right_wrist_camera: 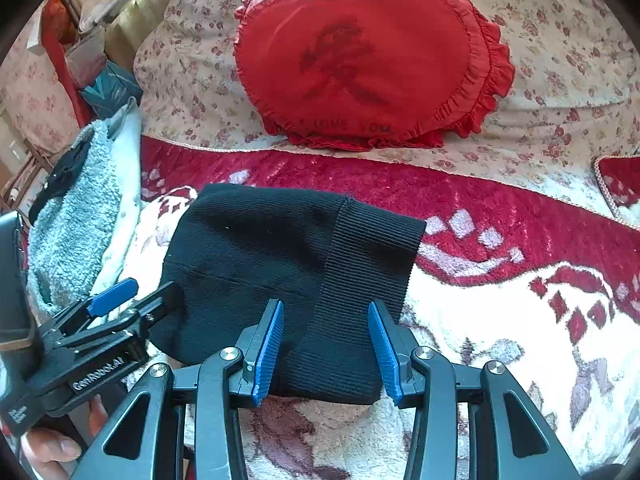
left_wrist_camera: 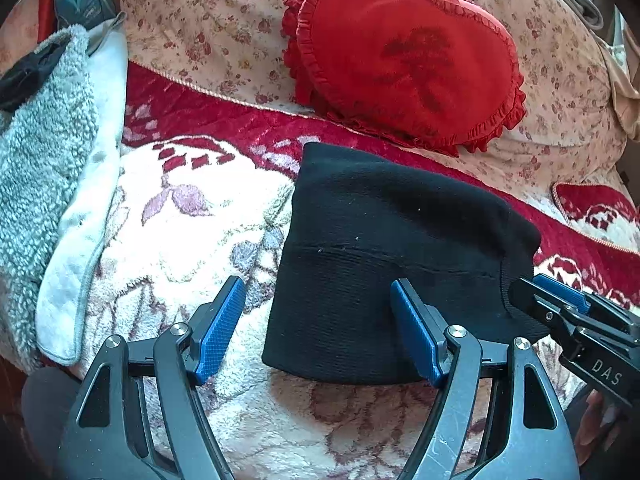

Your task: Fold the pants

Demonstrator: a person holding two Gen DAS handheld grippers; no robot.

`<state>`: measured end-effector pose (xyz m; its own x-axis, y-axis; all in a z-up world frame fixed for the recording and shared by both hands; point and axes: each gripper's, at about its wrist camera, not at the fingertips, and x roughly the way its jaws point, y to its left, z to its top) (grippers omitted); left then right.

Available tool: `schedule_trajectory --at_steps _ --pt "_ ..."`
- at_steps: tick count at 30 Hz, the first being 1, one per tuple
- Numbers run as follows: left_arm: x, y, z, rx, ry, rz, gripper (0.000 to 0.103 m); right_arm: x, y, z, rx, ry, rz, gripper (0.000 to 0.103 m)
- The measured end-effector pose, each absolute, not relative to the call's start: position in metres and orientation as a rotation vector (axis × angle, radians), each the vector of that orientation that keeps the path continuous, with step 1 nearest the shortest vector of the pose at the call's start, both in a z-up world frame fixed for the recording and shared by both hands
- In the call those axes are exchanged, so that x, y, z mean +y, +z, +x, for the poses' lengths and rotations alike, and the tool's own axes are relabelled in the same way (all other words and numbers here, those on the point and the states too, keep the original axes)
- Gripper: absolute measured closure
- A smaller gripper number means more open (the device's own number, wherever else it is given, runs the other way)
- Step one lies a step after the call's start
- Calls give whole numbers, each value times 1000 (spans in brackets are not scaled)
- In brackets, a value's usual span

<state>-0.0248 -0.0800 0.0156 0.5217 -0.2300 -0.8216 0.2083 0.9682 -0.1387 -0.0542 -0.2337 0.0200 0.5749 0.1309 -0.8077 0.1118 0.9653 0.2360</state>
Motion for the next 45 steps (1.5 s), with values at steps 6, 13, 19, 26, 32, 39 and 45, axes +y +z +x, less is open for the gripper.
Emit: schedule_trajectory --at_steps 6,13,19,26,32,39,45 --pt "-77 16 -23 995 -262 -44 28 -236 19 -53 965 9 269 61" --pt "-76 13 -22 1003 -269 -41 28 -237 18 -52 965 10 275 61" --pt "-77 11 -21 1006 -272 -43 28 -239 17 -50 970 8 276 60" --pt "-77 12 -21 1007 -273 -47 28 -241 18 -51 967 15 277 60" --pt "-76 10 -18 1015 -271 -54 27 -253 18 -52 955 5 310 60" --pt "-77 9 -15 1014 -287 -57 26 -264 11 -51 964 4 377 59" --pt "-75 4 -8 1033 -316 -83 24 -268 4 -46 972 32 423 56"
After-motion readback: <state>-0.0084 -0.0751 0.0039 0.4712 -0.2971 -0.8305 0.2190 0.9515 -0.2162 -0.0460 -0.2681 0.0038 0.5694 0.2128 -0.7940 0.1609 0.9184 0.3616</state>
